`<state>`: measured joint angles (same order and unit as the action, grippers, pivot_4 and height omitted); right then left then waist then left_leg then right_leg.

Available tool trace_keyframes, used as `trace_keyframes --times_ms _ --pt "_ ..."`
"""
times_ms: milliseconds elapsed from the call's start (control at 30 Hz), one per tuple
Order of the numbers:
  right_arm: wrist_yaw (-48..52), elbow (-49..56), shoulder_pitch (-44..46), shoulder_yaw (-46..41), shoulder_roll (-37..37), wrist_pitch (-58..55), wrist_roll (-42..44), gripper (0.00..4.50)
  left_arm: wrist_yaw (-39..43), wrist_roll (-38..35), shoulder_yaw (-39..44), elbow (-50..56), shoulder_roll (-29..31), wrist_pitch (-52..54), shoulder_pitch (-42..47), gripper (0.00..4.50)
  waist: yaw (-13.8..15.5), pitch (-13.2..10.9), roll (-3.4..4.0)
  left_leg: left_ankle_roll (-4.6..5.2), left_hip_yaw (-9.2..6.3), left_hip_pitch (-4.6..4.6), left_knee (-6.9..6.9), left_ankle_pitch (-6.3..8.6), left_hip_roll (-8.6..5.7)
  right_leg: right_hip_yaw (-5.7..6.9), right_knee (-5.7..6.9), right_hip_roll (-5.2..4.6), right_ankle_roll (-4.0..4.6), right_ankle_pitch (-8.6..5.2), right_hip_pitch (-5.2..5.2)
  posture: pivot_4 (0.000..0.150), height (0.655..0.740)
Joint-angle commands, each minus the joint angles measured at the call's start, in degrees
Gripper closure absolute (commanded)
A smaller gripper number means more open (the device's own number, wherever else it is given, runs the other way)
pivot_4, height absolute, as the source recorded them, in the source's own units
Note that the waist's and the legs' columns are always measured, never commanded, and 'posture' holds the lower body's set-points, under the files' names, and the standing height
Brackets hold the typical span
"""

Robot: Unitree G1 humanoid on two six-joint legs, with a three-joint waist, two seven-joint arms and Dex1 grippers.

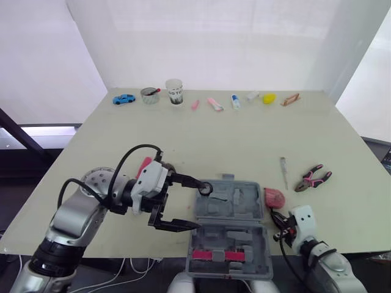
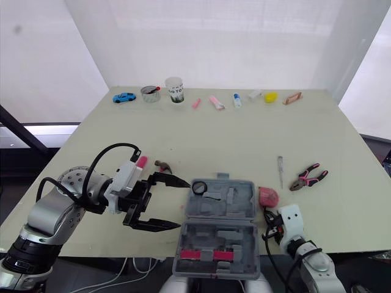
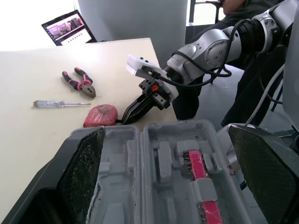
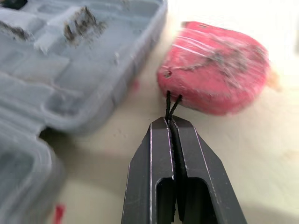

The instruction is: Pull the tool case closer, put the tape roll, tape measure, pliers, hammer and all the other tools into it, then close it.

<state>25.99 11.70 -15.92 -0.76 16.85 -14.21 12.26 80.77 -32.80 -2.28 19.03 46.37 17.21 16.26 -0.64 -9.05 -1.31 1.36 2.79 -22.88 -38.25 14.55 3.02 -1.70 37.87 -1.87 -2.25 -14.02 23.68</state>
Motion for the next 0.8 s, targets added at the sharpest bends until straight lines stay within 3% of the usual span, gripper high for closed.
trace_keyframes --times_ms 33,800 --pt "1.73 3.7 -1.88 -2.04 2.01 -0.93 2.02 4.47 0.36 -0.06 -0.51 0.73 -0.35 -0.86 1.17 0.0 -0.01 0.0 -0.01 0.0 0.0 0.0 0.0 0.0 -0.01 0.0 0.0 -0.01 0.0 0.0 0.0 0.15 0.74" --pt "8.6 13.7 -10.82 0.03 9.72 -10.34 7.98 4.47 2.65 -0.56 -1.21 0.54 -1.0 -1.14 2.34 0.0 0.02 0.0 0.0 0.0 -0.02 0.0 -0.01 0.0 0.02 0.01 -0.01 0.04 -0.08 -0.05 0.0 0.15 0.74"
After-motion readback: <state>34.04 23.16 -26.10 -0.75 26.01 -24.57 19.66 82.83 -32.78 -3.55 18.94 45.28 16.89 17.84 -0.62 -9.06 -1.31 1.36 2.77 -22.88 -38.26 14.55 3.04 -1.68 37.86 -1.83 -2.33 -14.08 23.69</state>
